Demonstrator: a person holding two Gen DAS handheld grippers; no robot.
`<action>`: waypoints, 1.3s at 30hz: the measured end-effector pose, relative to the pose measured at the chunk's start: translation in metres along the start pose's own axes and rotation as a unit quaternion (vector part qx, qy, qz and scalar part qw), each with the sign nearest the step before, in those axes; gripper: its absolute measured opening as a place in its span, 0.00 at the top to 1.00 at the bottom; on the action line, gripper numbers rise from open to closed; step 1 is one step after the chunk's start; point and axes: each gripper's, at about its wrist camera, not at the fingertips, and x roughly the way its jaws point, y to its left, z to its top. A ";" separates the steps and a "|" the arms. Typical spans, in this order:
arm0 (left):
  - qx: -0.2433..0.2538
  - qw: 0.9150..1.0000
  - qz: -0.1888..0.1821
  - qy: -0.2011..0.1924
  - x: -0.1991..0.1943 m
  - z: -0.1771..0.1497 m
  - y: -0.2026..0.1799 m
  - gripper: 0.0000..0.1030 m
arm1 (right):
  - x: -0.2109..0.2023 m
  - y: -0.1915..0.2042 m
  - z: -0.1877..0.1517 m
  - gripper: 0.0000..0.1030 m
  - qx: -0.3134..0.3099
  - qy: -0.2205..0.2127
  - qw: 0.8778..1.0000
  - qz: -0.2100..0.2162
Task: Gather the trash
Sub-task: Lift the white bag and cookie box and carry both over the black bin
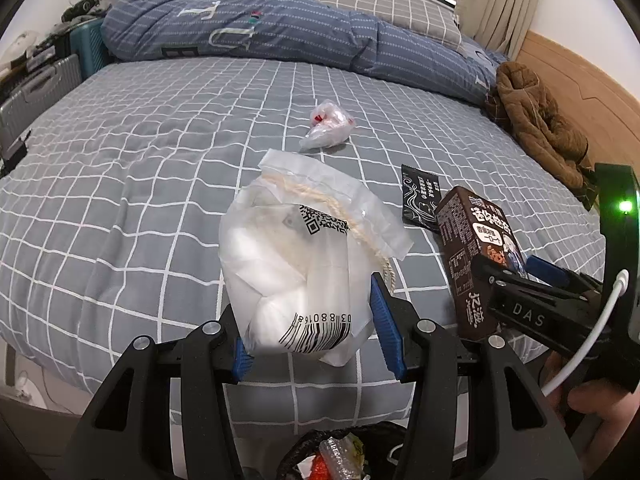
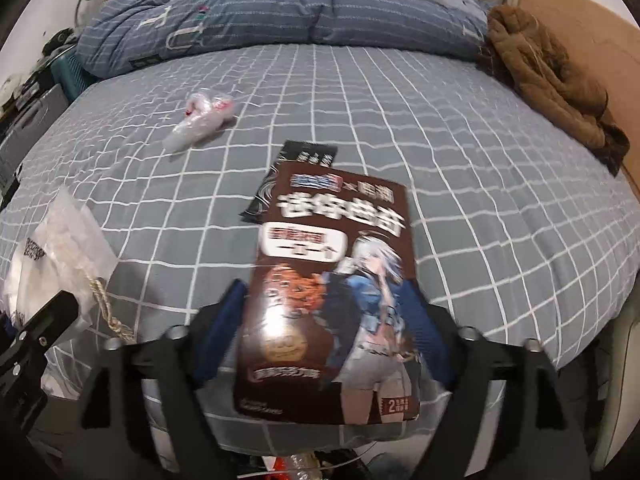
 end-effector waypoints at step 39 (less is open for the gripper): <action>0.010 1.000 -0.019 -0.013 -0.033 -0.024 -0.018 0.52 | -0.077 -0.010 -0.047 0.16 -0.041 -0.089 0.994 0.042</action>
